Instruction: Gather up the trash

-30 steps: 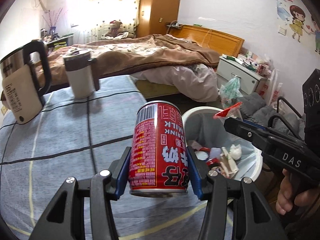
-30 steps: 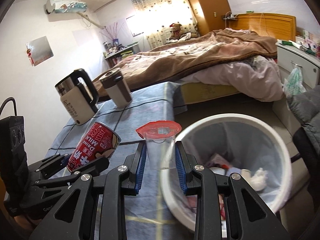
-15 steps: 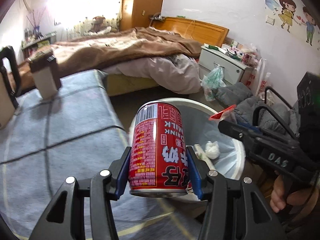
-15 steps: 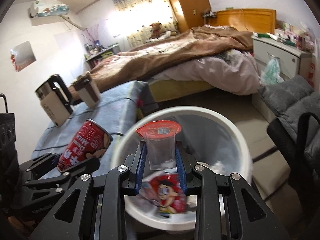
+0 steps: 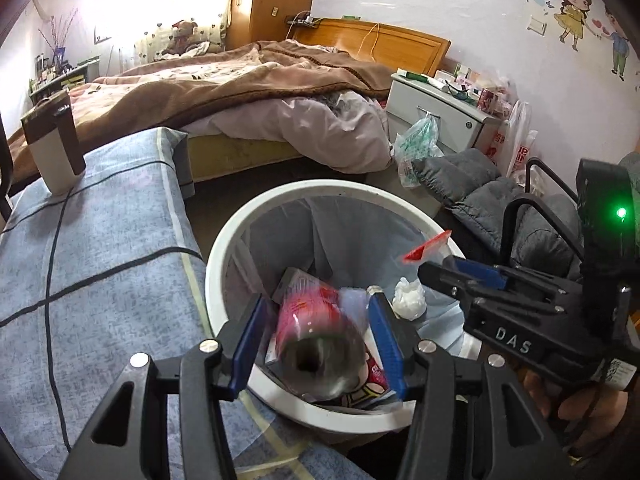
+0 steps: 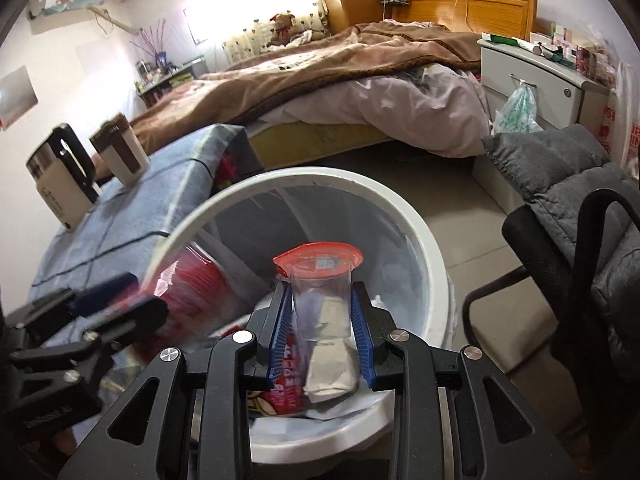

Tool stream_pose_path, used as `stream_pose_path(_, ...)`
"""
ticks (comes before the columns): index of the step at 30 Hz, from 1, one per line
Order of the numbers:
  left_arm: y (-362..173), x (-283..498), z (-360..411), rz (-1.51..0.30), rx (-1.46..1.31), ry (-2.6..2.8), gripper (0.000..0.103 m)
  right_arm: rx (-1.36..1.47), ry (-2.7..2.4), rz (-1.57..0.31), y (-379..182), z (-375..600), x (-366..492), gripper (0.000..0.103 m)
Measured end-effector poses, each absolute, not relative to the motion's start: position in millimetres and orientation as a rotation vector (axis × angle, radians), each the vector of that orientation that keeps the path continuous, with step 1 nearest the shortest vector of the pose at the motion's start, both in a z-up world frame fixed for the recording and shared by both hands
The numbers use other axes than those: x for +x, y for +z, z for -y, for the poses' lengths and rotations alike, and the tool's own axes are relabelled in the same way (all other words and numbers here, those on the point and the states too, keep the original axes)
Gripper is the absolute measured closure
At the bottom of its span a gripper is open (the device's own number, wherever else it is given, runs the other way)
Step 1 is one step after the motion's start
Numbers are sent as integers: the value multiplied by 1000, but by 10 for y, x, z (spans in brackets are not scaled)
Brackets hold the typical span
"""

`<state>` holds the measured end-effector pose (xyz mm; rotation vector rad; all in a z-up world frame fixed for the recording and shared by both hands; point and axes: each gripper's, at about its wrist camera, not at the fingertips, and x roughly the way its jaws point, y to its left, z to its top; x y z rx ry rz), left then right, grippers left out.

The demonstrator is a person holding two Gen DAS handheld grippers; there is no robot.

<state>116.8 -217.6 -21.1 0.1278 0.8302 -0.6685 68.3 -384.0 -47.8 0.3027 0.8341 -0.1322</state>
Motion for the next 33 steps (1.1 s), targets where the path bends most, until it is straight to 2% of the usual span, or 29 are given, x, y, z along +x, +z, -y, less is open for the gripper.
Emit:
stream_pose_path(1, -208, 1170, 2170, -832, 125, -662, 45, 294, -140, -838, -489, 3842, 686, 70)
stream_pose_path(4, -214, 1179, 2145, -835, 118, -653, 42, 260, -170, -843, -517, 3839, 680, 54)
stream_pose_path(5, -216, 1173, 2137, -834, 119, -653, 41, 264, -165, -844, -524, 3843, 676, 53)
stream_pose_path(33, 22, 388, 1619, -674, 109, -481, 38, 237, -209, -650, -19, 3240, -213, 53)
